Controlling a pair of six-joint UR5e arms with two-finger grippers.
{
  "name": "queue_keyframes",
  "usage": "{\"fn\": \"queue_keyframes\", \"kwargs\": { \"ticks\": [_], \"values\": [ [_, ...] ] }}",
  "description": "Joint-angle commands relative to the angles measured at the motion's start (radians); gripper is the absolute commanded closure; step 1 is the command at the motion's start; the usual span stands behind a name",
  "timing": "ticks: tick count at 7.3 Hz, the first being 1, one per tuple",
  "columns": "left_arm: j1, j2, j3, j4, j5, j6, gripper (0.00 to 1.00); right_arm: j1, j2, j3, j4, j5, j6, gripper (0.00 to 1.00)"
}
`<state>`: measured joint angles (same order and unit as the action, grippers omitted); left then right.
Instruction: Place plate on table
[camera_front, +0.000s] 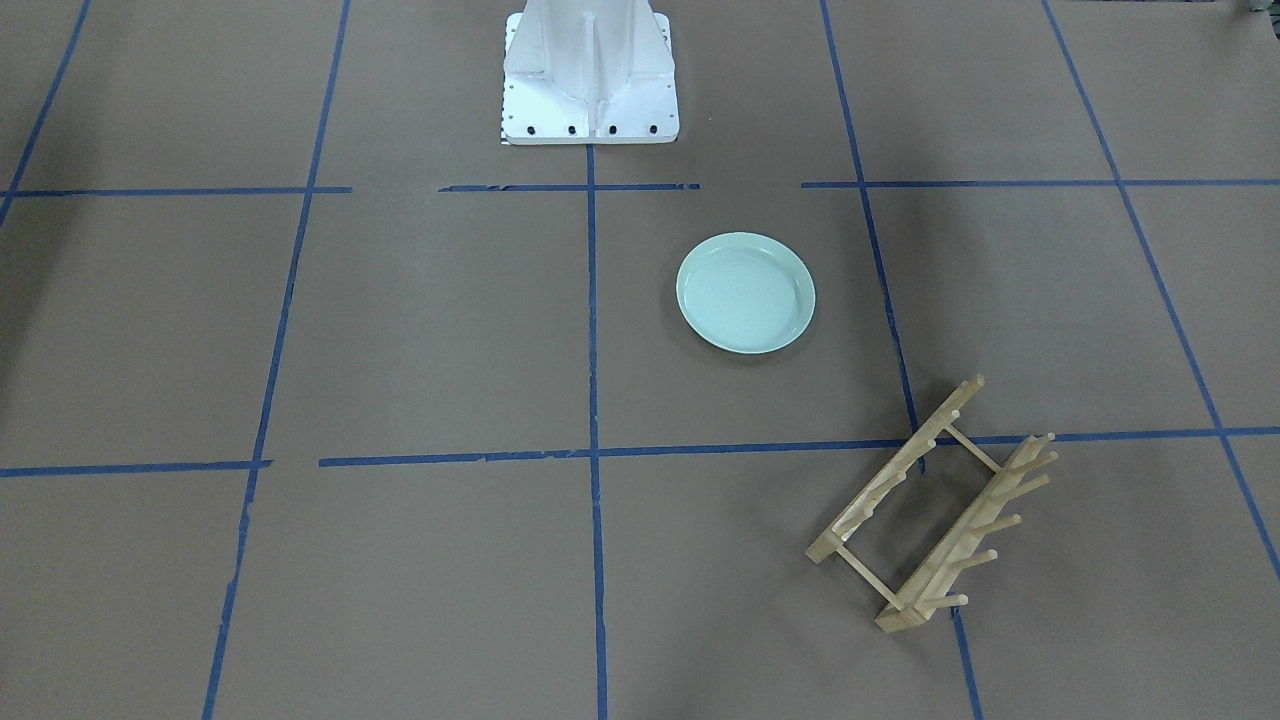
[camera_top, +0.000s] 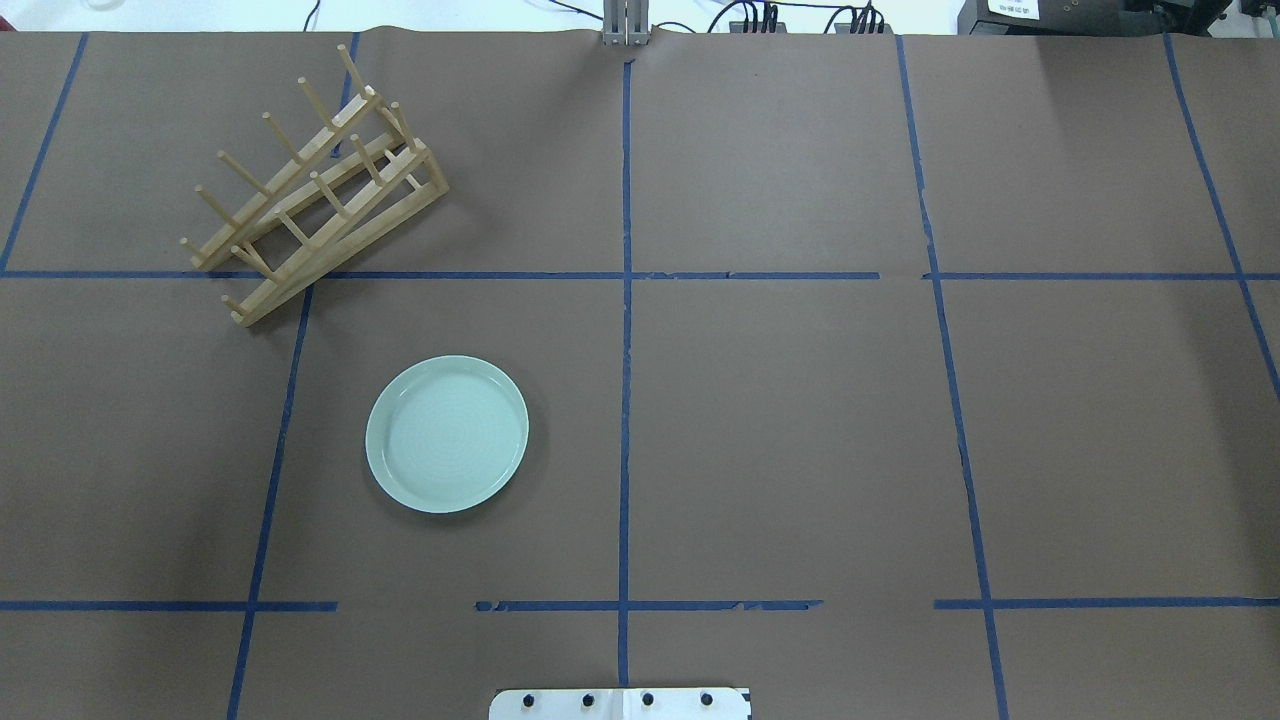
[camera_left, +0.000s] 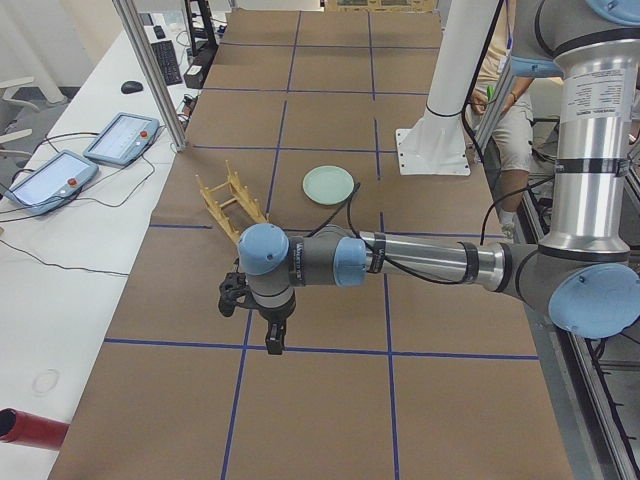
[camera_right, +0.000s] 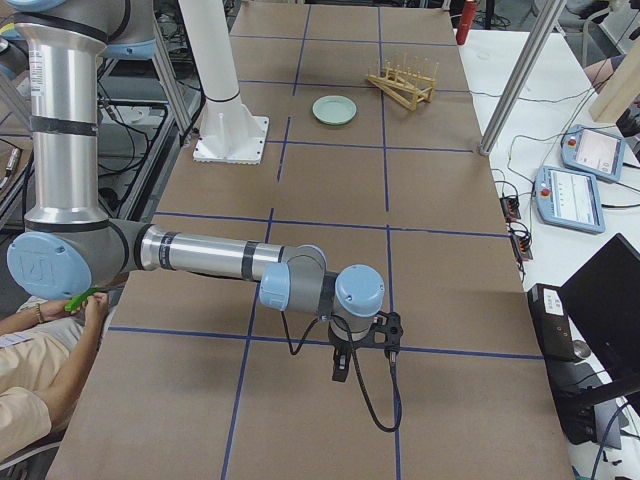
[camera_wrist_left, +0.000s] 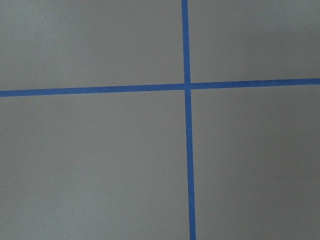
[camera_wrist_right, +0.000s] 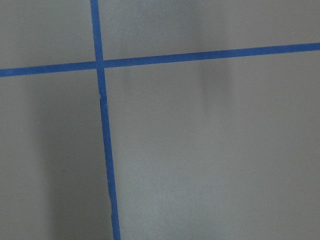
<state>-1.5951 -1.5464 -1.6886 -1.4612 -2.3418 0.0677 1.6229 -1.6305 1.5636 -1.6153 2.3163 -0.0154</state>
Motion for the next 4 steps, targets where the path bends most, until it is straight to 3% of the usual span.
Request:
{"fn": "queue_keyframes", "kwargs": {
  "ticks": [1, 4],
  "values": [
    [0.001, -0.001, 0.021, -0.005, -0.001, 0.001, 0.00, 0.000, 0.000, 0.000, 0.000, 0.000, 0.000, 0.00],
    [0.001, -0.004, 0.018, -0.004, -0.001, 0.003, 0.00, 0.000, 0.000, 0.001, 0.000, 0.000, 0.000, 0.00]
  ]
}}
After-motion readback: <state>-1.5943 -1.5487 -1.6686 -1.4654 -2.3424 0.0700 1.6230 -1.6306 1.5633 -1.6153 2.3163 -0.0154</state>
